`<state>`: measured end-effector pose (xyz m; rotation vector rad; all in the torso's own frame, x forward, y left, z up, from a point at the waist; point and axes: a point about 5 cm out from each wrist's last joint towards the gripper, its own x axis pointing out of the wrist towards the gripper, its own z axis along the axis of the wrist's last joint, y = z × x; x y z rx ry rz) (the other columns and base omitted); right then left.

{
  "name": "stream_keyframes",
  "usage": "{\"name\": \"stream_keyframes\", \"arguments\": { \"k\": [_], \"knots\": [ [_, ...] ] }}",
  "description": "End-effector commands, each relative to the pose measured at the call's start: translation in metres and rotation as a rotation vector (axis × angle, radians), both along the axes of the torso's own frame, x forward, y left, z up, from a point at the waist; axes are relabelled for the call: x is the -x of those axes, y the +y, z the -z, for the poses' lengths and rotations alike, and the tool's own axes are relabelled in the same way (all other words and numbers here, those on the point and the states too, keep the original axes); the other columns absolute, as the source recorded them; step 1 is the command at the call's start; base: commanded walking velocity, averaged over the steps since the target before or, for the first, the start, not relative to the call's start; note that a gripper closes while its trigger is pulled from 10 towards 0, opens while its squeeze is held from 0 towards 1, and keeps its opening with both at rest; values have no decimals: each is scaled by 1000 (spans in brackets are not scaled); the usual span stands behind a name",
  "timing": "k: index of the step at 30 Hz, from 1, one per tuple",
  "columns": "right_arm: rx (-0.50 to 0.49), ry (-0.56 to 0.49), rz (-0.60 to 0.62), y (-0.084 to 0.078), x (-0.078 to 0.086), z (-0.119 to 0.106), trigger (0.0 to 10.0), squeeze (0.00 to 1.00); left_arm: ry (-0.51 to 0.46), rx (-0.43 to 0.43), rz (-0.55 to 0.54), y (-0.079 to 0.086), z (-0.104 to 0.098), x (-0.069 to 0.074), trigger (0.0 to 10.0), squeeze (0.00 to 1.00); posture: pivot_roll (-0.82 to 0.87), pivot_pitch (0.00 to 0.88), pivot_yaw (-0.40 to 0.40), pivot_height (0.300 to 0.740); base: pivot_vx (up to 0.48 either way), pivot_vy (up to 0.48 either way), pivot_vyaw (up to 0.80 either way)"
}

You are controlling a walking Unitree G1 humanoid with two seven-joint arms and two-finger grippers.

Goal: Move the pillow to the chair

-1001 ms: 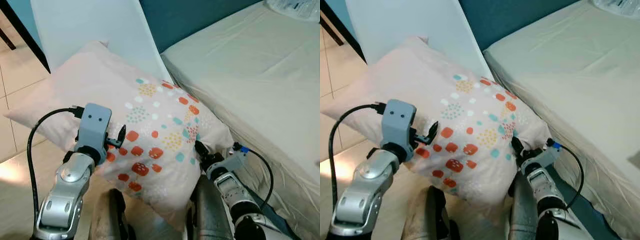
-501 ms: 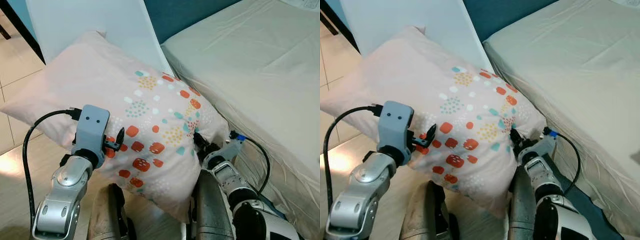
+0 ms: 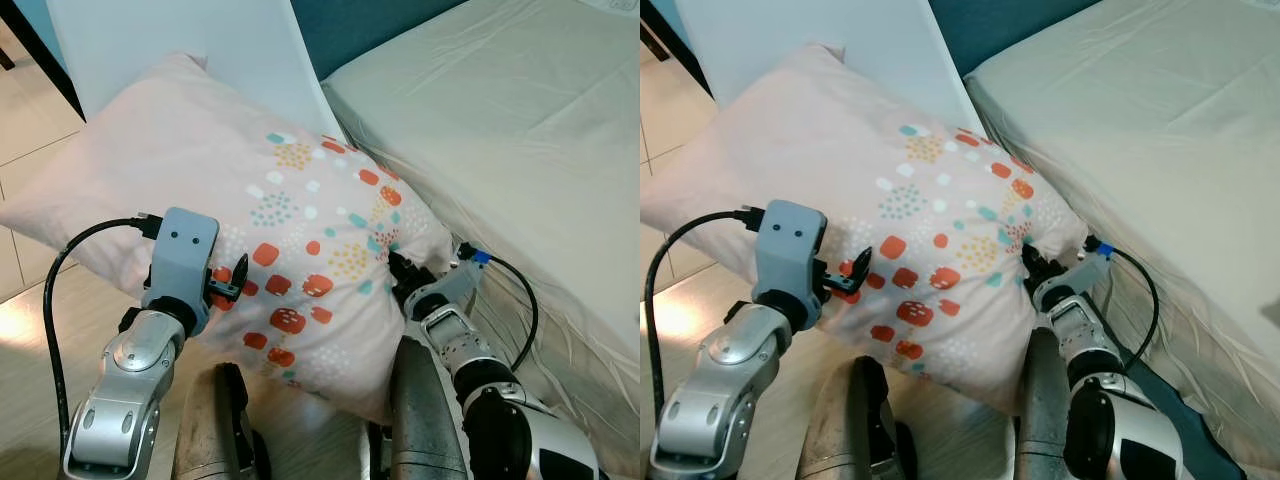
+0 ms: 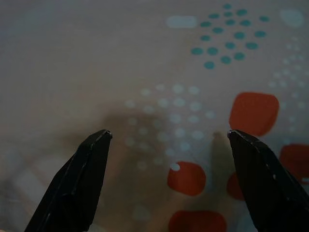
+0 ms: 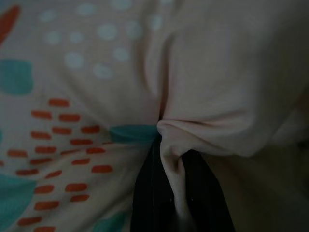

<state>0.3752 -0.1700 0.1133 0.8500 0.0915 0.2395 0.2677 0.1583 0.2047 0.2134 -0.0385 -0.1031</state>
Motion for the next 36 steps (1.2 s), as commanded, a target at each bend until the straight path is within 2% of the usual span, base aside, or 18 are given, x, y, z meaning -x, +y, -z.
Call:
{"name": "stream_keyframes", "arguments": {
  "k": [1, 3, 4, 5, 6, 7, 8, 11, 13, 14, 18, 22, 24, 28, 29, 31, 32, 36],
  "knots": [
    [36, -130, -73, 16, -10, -28, 0, 0, 11, 7, -16, 2, 2, 2, 10000, 0, 70, 466, 64, 571, 0, 0, 0],
    [50, -205, -98, 23, -16, -47, 0, 0, 11, 9, -18, 2, 2, 2, 10000, 0, 68, 462, 63, 571, 0, 0, 0],
    [50, -205, -98, 23, -16, -47, 0, 0, 11, 9, -18, 2, 2, 2, 10000, 0, 68, 462, 63, 571, 0, 0, 0],
    [86, -289, -121, 29, -20, -68, 0, 0, 9, 10, -18, 2, 2, 1, 10000, 0, 68, 460, 62, 571, 0, 0, 0],
    [109, -330, -130, 33, -23, -80, 0, 0, 9, 10, -18, 2, 1, 1, 10000, 0, 68, 460, 62, 571, 0, 0, 0],
    [109, -330, -130, 33, -23, -80, 0, 0, 9, 10, -18, 2, 1, 1, 10000, 0, 68, 460, 62, 571, 0, 0, 0],
    [128, -370, -136, 36, -24, -91, 0, 0, 8, 12, -19, 2, 2, 1, 10000, 0, 64, 455, 61, 571, 0, 0, 0],
    [284, -478, -136, 45, -31, -125, 0, 0, 2, 17, -18, 0, 1, -1, 10000, 0, 58, 448, 57, 571, 0, 0, 0],
    [356, -511, -121, 47, -34, -139, 0, 0, 1, 20, -18, -1, 1, -2, 10000, 0, 56, 446, 55, 571, 0, 0, 0],
    [356, -511, -121, 47, -34, -139, 0, 0, 1, 20, -18, -1, 1, -2, 10000, 0, 56, 446, 55, 571, 0, 0, 0],
    [573, -515, -71, 49, -40, -154, 0, 0, 1, 29, -17, -3, 2, -2, 10000, 0, 49, 442, 50, 571, 0, 0, 0],
    [732, -432, 23, 44, -45, -150, 0, 0, 1, 37, -14, -6, 2, -2, 10000, 0, 58, 445, 46, 571, 0, 0, 0],
    [778, -399, 73, 40, -47, -149, 0, 0, 2, 38, -13, -6, 2, -1, 10000, 0, 71, 446, 44, 571, 0, 0, 0],
    [791, -385, 133, 36, -49, -156, 0, 0, 2, 38, -16, -5, 1, 1, 10000, 0, 95, 448, 41, 571, 0, 0, 0],
    [748, -400, 154, 36, -50, -167, 0, 0, 1, 36, -19, -4, 1, 2, 10000, 0, 99, 449, 40, 571, 0, 0, 0],
    [748, -400, 154, 36, -50, -167, 0, 0, 1, 36, -19, -4, 1, 2, 10000, 0, 99, 449, 40, 571, 0, 0, 0],
    [725, -431, 156, 40, -50, -179, 0, 0, 1, 35, -22, -4, 0, 3, 10000, 0, 103, 449, 38, 571, 0, 0, 0],
    [679, -500, 138, 50, -49, -199, 0, 0, 2, 35, -25, -4, 1, 4, 10000, 0, 103, 450, 38, 571, 0, 0, 0]
  ]
}}
